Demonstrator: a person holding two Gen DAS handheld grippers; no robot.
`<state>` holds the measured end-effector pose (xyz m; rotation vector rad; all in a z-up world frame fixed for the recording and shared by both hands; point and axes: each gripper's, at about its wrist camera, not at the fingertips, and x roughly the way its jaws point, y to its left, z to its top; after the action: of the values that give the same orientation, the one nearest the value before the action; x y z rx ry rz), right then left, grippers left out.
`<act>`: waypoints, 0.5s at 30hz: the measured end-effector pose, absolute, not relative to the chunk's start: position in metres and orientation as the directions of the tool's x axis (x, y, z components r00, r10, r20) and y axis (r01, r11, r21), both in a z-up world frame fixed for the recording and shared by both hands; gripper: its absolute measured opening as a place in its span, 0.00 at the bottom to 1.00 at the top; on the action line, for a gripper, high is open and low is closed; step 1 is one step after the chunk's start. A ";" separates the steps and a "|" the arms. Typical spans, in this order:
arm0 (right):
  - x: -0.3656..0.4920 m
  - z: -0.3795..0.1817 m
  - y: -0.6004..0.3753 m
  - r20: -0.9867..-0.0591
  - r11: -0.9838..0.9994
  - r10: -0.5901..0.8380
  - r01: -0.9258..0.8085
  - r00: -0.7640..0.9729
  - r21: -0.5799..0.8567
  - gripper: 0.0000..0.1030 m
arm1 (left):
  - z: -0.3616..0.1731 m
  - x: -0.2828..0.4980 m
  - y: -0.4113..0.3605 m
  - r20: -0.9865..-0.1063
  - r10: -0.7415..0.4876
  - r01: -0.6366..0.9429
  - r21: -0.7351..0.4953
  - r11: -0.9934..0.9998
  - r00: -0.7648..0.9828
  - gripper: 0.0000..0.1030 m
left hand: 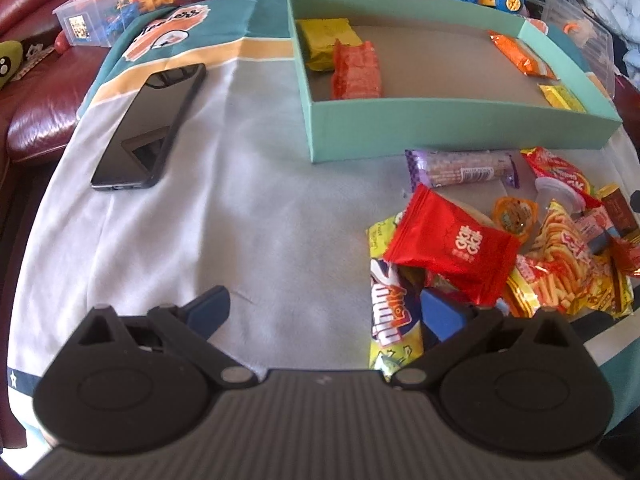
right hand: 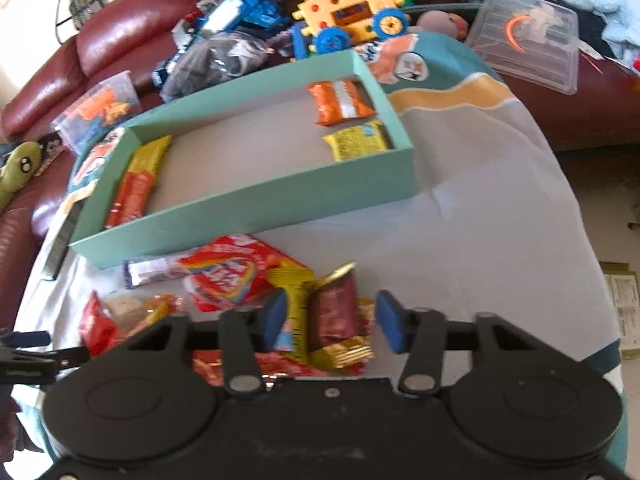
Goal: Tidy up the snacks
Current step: 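Move left gripper to the striped snack stick while right approaches yellow cheese stick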
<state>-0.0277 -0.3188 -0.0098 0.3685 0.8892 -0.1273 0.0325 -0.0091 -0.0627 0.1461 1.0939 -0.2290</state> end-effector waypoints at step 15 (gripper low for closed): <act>-0.023 -0.024 -0.286 -0.822 0.941 0.138 0.185 0.552 0.282 0.41 | -0.071 0.041 0.017 -0.896 -0.088 0.186 -0.006 0.983 0.436 1.00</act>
<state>-0.0233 -0.2864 -0.0239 0.3579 0.9910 -0.0287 0.0410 0.0171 -0.0708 0.0981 1.1076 -0.1707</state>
